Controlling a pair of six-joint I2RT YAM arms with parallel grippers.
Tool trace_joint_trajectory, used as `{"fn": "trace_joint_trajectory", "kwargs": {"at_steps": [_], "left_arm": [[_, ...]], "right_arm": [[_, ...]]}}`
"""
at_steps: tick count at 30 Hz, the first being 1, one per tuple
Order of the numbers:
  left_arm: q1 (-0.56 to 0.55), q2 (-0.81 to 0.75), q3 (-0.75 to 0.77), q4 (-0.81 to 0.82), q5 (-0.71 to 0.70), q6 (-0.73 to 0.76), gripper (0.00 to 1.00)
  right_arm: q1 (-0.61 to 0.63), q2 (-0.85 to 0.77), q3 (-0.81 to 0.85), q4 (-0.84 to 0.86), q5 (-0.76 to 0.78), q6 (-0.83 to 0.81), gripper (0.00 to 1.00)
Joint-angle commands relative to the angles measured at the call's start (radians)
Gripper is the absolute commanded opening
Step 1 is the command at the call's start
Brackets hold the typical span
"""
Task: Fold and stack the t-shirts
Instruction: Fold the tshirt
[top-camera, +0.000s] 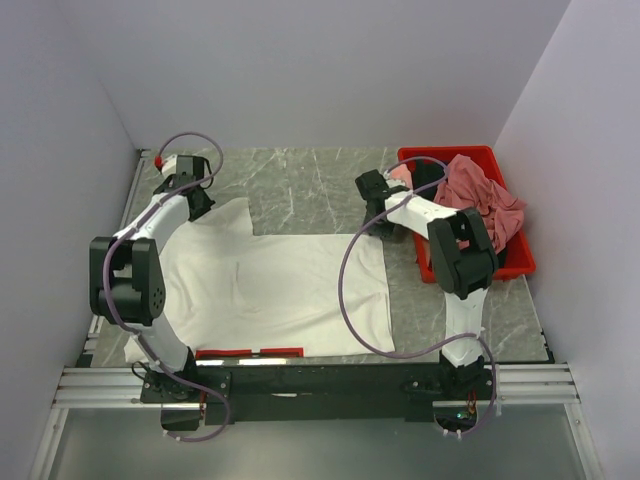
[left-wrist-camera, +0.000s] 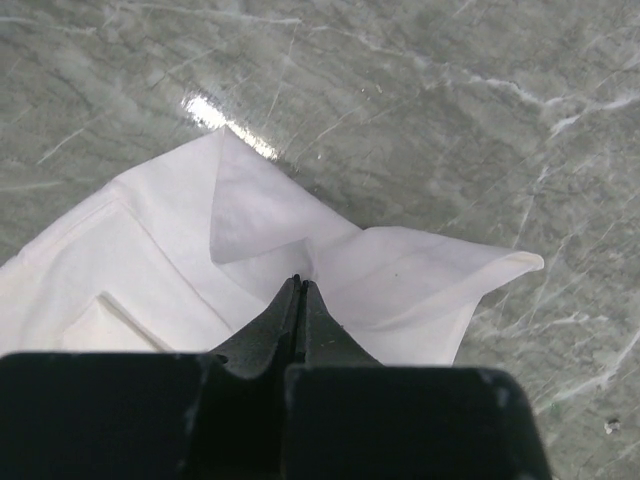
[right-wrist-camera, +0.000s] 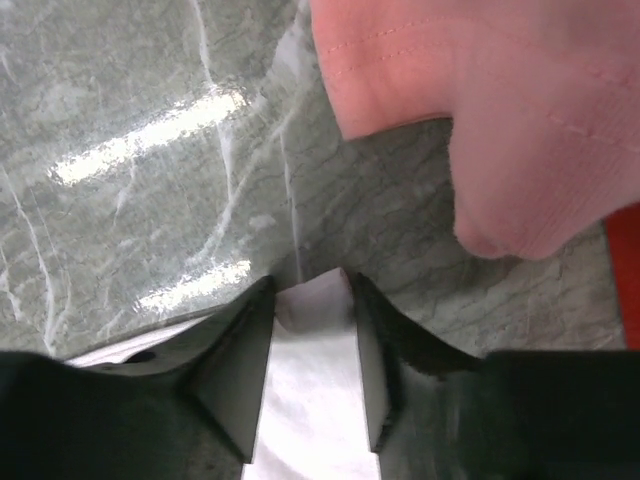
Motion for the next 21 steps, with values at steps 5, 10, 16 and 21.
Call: {"fn": "trace_joint_trajectory", "kwargs": {"at_steps": [5,10,16,21], "left_arm": [[-0.004,-0.095,-0.04,0.036,0.003,-0.018,0.0],[-0.004,-0.129,-0.054,0.021,-0.012,-0.019,0.0],[-0.005,-0.219,-0.109,0.007,-0.029,-0.039,0.0],[-0.009,-0.32,-0.196,-0.003,-0.048,-0.07,0.0]], "right_arm": [[0.018,-0.043,-0.025,-0.017,0.046,0.014,0.22],[0.029,-0.045,0.002,-0.029,0.073,-0.009,0.18],[0.06,-0.115,-0.019,-0.038,0.107,-0.03,0.07],[0.086,-0.169,-0.064,-0.047,0.135,-0.016,0.07]]}}
